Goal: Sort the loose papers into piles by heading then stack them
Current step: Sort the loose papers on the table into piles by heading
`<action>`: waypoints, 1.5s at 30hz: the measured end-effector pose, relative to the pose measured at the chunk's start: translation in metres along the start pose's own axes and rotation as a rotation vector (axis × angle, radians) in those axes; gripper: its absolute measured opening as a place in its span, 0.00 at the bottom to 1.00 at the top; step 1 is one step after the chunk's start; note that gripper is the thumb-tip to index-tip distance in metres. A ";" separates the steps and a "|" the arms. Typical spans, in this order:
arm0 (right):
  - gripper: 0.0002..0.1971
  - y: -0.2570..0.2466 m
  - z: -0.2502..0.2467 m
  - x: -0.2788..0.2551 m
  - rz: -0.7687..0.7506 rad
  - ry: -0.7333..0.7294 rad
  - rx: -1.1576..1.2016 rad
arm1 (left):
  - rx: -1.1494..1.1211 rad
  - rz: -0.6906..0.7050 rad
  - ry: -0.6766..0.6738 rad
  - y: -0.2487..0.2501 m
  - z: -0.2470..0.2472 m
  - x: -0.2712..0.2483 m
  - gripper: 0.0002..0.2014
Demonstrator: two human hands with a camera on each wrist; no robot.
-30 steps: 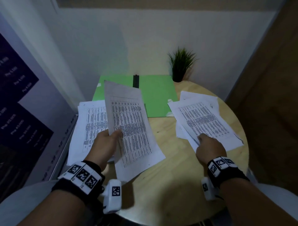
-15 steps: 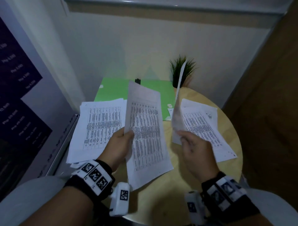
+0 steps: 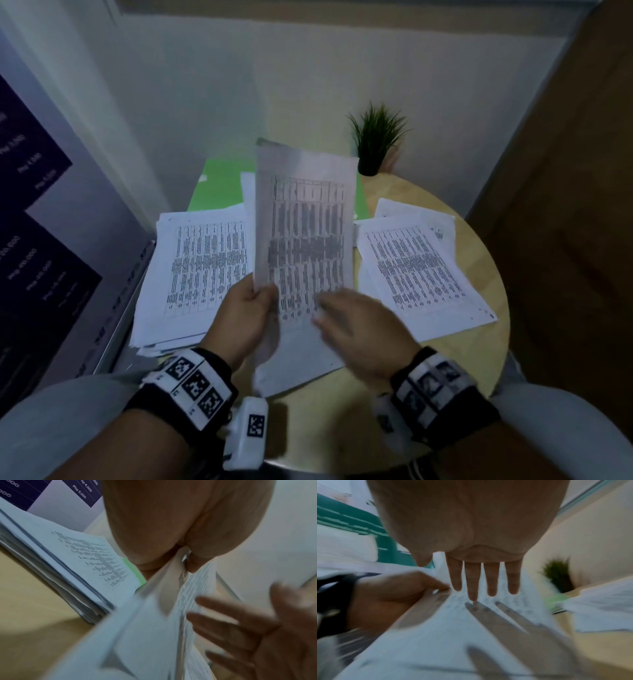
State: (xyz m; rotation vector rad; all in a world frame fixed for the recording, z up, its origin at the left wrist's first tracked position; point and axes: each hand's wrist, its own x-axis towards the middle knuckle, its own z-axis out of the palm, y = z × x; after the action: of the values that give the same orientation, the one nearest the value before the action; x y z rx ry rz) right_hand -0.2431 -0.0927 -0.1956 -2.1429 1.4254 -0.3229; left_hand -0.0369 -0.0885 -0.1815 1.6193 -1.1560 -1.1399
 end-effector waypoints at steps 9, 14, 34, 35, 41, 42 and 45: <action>0.42 0.109 -0.001 0.004 0.706 -0.049 -0.248 | 0.038 -0.029 0.081 -0.001 -0.004 0.010 0.12; 0.26 0.109 0.009 0.008 0.691 0.047 -0.318 | 0.045 -0.045 0.095 -0.003 -0.008 0.009 0.11; 0.25 -0.004 -0.001 -0.016 0.077 0.351 0.268 | -0.100 -0.050 0.012 -0.002 0.004 0.006 0.13; 0.26 -0.013 0.012 -0.018 0.009 0.278 0.231 | -0.137 -0.033 0.008 0.001 0.006 0.003 0.15; 0.30 -0.040 0.061 -0.016 -0.267 0.031 0.035 | -0.180 -0.014 -0.252 0.006 0.016 -0.010 0.14; 0.32 -0.038 0.058 -0.015 -0.268 -0.002 0.061 | -0.127 -0.022 -0.215 0.004 0.015 -0.010 0.12; 0.37 -0.018 0.041 -0.007 -0.177 -0.035 -0.006 | -0.064 -0.076 -0.065 -0.005 0.009 0.001 0.13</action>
State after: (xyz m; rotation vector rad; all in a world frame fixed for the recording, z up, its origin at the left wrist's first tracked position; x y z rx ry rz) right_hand -0.2123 -0.0685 -0.2181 -2.2735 1.2218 -0.3456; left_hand -0.0448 -0.0895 -0.1888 1.5993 -1.0958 -1.2741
